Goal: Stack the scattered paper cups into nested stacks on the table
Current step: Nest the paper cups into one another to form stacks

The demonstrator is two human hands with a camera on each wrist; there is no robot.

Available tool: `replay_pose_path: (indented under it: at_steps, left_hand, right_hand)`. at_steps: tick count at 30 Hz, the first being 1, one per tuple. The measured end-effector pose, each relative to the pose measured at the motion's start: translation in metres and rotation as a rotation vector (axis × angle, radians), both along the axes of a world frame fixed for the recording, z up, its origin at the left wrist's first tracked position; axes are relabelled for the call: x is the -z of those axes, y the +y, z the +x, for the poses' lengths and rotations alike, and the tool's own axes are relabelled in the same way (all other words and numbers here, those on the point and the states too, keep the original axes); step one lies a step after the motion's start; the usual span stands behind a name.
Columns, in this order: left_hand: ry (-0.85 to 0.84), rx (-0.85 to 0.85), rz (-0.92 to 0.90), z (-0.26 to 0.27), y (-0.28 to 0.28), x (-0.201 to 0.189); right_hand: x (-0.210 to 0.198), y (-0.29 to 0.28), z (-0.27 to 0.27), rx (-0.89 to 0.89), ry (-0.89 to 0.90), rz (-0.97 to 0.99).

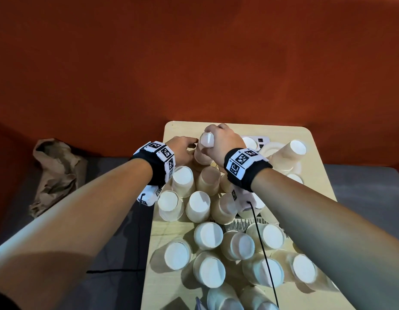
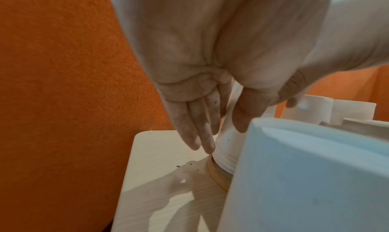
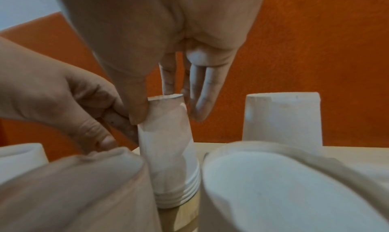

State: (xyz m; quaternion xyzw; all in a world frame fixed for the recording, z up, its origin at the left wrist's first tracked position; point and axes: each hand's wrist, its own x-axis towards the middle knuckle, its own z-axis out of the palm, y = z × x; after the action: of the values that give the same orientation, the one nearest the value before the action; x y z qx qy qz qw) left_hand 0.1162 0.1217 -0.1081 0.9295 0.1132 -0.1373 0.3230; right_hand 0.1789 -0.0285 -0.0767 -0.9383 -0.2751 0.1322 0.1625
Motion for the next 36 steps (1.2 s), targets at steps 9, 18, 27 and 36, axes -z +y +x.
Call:
replay_pose_path:
  at_steps: [9, 18, 27, 36]
  left_hand:
    - [-0.069, -0.142, 0.102, -0.043, -0.002, -0.036]
    - [-0.107, -0.250, 0.190, -0.113, -0.030, -0.055]
    - [0.060, -0.259, 0.121, -0.163, -0.022, -0.025]
    - [0.109, -0.215, 0.010, -0.163, -0.016, 0.002]
  right_hand:
    - [-0.029, -0.024, -0.033, -0.067, -0.029, 0.038]
    - [-0.050, -0.061, -0.077, -0.258, -0.002, 0.015]
    - [-0.040, -0.041, -0.095, -0.350, -0.004, -0.038]
    - [-0.016, 0.003, -0.096, -0.418, -0.025, -0.203]
